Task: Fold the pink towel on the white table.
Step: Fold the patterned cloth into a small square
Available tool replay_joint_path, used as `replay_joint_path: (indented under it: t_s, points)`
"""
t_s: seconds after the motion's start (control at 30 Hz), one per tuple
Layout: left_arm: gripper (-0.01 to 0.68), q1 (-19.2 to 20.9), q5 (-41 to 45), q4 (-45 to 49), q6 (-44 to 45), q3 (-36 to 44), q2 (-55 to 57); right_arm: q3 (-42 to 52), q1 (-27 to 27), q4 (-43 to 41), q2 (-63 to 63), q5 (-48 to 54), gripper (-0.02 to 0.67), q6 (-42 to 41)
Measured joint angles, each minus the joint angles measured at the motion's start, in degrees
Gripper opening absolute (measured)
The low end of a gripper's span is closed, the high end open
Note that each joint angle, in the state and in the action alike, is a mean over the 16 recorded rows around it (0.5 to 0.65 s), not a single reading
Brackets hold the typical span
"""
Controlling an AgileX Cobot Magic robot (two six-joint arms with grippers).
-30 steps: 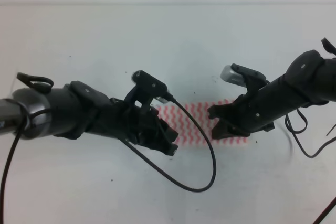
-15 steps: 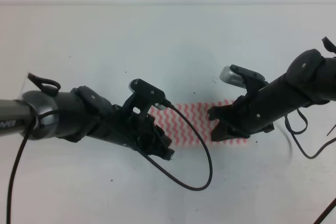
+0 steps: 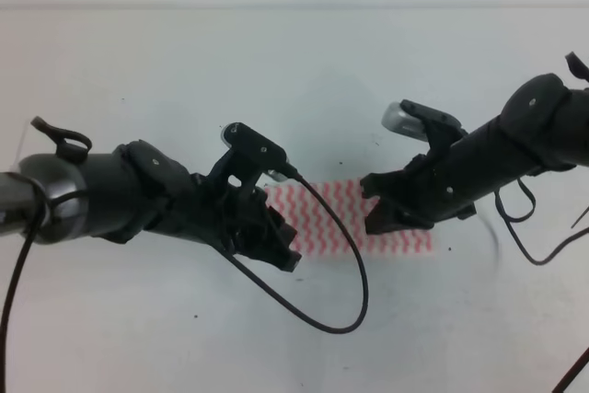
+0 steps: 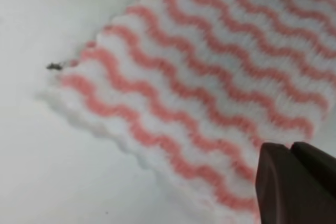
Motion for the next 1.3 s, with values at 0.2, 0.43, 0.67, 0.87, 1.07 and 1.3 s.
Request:
replay_joint_path:
  t_s: [0.2, 0.43, 0.67, 0.87, 1.07, 1.3]
  points:
    - [0.011, 0.04, -0.56, 1.44, -0.38, 0.04, 0.77, -1.49, -0.03, -0.13, 0.0, 0.39, -0.018, 0.0]
    - [0.009, 0.06, -1.26, 2.17, -1.06, 0.01, 0.33, -2.26, -0.13, -0.95, -0.38, 0.22, -0.018, 1.11]
    - [0.004, 0.89, -3.02, -2.42, -1.75, -0.03, -2.22, -2.84, -0.22, -8.81, -2.97, -0.69, -0.018, 8.07]
    - [-0.001, 3.13, -1.15, -10.16, -0.83, -0.03, -3.99, -2.72, -0.24, -18.12, -7.28, -1.94, -0.018, 15.74]
    - [-0.002, 5.62, 3.32, -18.49, 1.51, -0.03, -3.52, -0.61, -0.25, -24.51, -11.29, -4.43, -0.018, 21.25]
    - [-0.002, 6.83, 6.35, -23.88, 4.75, -0.03, -0.78, 2.21, -0.37, -25.33, -12.34, -7.5, -0.018, 22.69]
